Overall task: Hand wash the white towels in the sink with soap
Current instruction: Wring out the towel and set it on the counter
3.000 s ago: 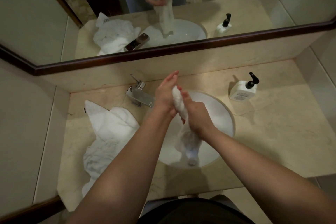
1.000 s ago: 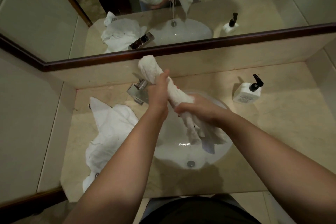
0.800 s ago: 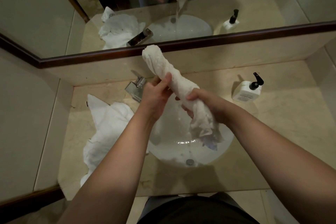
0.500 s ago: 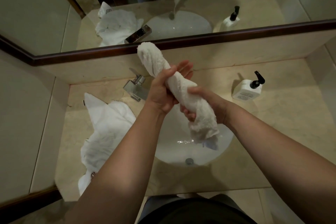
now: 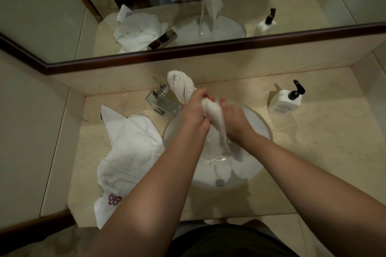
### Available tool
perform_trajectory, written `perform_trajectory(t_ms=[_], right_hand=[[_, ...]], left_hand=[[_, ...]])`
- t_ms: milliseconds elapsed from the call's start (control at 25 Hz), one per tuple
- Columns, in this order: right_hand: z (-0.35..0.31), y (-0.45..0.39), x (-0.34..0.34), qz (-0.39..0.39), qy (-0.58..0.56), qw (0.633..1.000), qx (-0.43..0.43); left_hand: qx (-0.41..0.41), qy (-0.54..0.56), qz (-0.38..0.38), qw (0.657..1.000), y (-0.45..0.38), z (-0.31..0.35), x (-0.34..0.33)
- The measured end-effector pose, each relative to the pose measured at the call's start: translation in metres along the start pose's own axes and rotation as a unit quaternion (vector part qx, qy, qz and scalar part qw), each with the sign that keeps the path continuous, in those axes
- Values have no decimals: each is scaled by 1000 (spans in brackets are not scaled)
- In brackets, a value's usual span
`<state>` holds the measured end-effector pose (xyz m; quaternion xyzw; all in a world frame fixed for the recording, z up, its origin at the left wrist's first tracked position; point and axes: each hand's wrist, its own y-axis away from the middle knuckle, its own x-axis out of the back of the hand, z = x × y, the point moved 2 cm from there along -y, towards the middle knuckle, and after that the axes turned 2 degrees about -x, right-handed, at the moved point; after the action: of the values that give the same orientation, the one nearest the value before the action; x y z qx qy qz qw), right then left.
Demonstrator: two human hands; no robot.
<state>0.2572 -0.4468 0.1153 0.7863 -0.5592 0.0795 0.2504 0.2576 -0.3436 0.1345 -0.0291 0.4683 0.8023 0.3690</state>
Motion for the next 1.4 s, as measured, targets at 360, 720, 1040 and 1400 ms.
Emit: perform_trajectory(t_ms=[360,720,1040,1400], right_hand=[[-10,13,-9,-31,46,997,45],[-33,9,7,-136,-248,948,-143],[-51,9,-1,-296,-411,832,-226],[-25,20,-28,21,-131,990,-55]], left_hand=[[-12,-74,79,994,-11,0,17],[-26,-87,-344,934,-2,48,41],[-71,-101,-328,936,17,68,5],[-47,-83,-26,995,1,25,19]])
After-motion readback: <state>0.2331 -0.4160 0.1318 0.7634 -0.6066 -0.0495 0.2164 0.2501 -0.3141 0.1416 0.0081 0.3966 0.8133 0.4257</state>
